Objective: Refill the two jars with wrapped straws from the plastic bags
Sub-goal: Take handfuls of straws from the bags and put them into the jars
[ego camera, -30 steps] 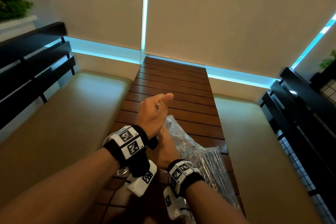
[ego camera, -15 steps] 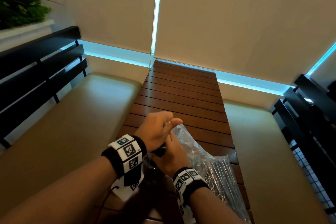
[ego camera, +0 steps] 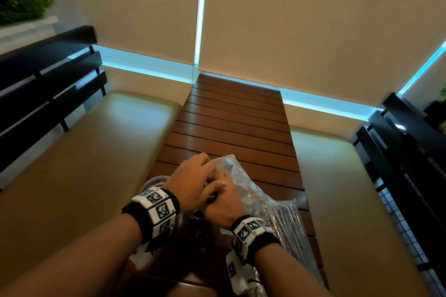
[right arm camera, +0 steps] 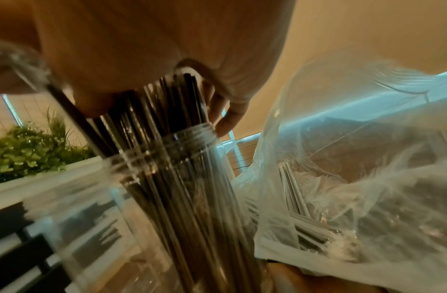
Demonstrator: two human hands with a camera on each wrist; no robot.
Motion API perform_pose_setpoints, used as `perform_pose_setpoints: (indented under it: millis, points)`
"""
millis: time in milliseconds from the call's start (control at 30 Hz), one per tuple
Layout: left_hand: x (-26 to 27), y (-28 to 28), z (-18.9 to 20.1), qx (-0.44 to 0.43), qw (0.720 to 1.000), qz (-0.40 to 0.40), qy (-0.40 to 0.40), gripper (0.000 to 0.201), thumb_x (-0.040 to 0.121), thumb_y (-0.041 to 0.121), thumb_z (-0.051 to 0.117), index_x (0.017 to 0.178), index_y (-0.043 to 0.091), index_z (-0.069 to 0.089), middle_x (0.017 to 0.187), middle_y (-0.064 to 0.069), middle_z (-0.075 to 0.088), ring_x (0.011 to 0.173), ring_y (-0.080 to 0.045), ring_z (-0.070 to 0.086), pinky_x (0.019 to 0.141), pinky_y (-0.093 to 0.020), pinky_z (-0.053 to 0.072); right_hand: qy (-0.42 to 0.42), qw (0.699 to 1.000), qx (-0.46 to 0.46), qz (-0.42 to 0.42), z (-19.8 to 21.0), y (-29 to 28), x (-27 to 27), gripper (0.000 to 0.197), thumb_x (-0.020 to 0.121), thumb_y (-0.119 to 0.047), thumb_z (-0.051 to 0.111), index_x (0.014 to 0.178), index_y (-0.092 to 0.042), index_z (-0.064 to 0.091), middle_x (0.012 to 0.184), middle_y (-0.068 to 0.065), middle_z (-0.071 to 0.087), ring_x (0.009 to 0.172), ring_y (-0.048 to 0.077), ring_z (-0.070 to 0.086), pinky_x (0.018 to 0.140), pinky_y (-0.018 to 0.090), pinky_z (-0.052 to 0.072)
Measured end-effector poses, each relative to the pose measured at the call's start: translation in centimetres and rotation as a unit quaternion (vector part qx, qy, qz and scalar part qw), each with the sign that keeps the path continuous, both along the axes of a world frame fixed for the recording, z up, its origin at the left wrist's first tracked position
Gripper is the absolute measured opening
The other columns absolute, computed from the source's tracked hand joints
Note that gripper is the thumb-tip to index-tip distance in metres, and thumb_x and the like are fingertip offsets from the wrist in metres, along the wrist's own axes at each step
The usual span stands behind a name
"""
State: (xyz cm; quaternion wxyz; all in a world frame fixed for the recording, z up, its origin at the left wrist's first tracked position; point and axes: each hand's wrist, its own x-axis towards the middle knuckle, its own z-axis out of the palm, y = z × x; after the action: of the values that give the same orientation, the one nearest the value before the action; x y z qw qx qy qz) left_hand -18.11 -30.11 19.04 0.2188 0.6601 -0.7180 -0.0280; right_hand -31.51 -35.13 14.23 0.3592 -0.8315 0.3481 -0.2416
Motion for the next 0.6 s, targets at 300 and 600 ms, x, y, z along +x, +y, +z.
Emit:
perform_pose_setpoints:
  millis: [300, 600]
  points:
    - [0.1, 0.8, 1.0, 0.017, 0.997, -0.030, 0.068, 0.048, 0.101, 0.049, 0.033, 0.144, 0.029, 0.040, 0.145, 0.008, 0.041, 0.124, -0.012, 0.049, 0.105, -0.035, 0.043, -0.047, 0.978, 0.198, 0.051, 0.0, -0.7, -2.4, 0.087, 0.061, -0.029, 0.089, 0.132, -0.028, 0.038, 0.120, -0.007, 0.058, 0.106, 0.008, 0.062, 0.088, 0.032, 0.057]
    - [-2.4, 1.3, 0.5, 0.140, 0.986, -0.009, -0.095, 0.088, 0.082, 0.082, 0.002, 0.156, 0.034, 0.001, 0.163, 0.003, -0.013, 0.150, -0.017, -0.010, 0.120, -0.054, -0.004, 0.066, 0.992, 0.100, 0.024, -1.2, 0.9, -2.4, 0.087, 0.053, -0.052, 0.077, 0.126, -0.044, 0.030, 0.130, -0.006, 0.049, 0.114, 0.016, 0.056, 0.090, 0.037, 0.055]
